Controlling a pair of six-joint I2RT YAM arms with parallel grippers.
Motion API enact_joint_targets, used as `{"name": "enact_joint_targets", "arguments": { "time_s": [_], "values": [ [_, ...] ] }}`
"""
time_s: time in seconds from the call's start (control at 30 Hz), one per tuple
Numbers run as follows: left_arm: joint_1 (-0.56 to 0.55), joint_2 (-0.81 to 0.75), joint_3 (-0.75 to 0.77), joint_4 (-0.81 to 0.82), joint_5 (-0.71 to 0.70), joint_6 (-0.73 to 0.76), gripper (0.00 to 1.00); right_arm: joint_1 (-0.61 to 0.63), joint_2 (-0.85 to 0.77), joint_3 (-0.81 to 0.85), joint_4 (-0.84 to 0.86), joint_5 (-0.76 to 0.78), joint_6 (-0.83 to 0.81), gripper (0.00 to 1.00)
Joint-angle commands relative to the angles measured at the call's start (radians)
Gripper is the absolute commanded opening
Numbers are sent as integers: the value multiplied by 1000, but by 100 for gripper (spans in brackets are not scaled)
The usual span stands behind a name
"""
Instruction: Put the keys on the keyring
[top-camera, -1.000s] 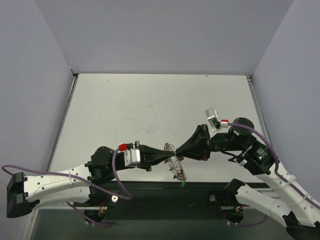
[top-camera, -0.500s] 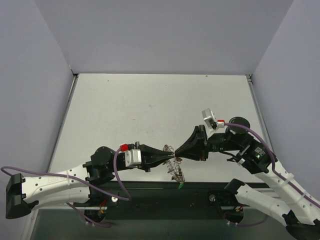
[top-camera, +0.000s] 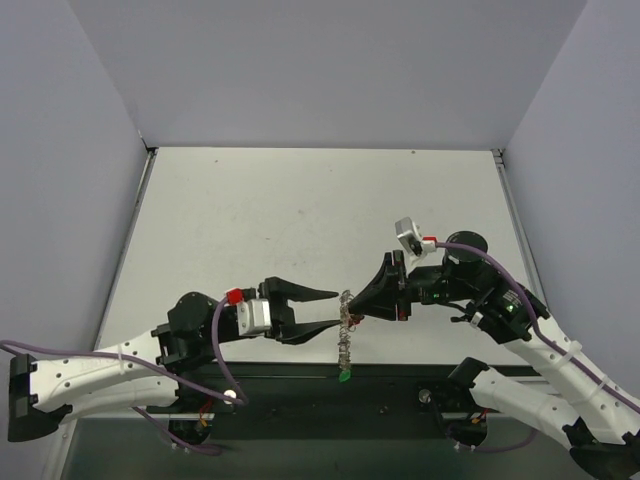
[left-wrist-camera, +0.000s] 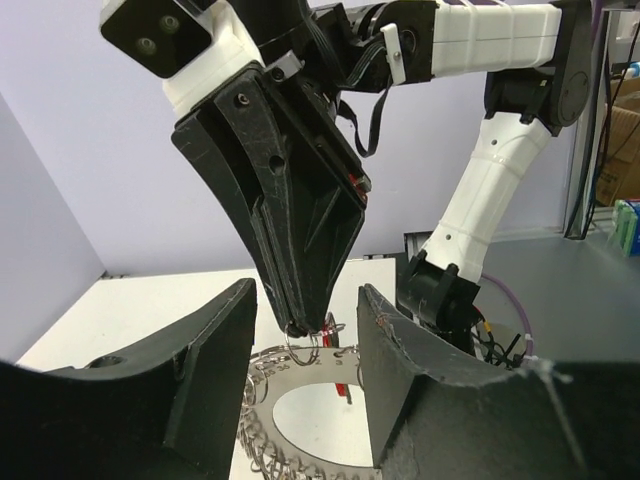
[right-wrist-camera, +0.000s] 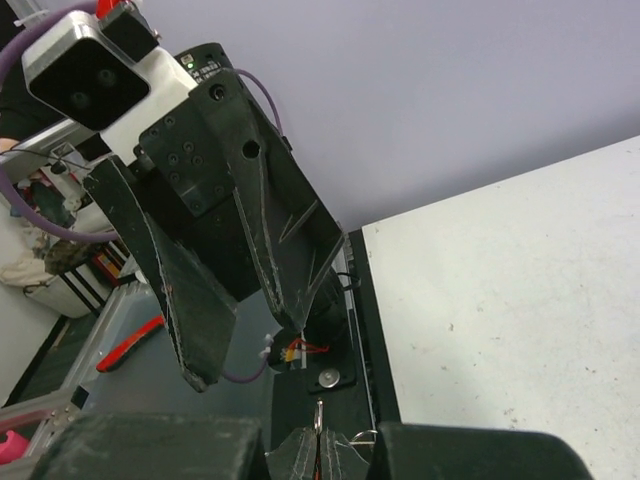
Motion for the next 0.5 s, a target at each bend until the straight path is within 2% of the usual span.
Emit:
{"name": "enact_joint_targets", "arguments": {
  "time_s": [0.0, 0.1, 0.23, 0.33, 0.47],
  "values": [
    [-2, -14, 120, -139, -46, 12, 54, -1, 4, 43, 13, -3, -40, 0],
    [1, -2, 186, -292, -82, -5, 57, 1, 14, 63, -45, 14, -69, 0],
    [8, 53, 369, -595, -115, -34, 57, 1, 17, 91, -124, 49, -107, 0],
    [16, 107, 461, -740, -99, -39, 57, 1, 17, 108, -179, 69, -132, 0],
    [22, 202, 580, -908, -10, -36, 58, -1, 17, 124, -272, 100, -155, 0]
  ]
}}
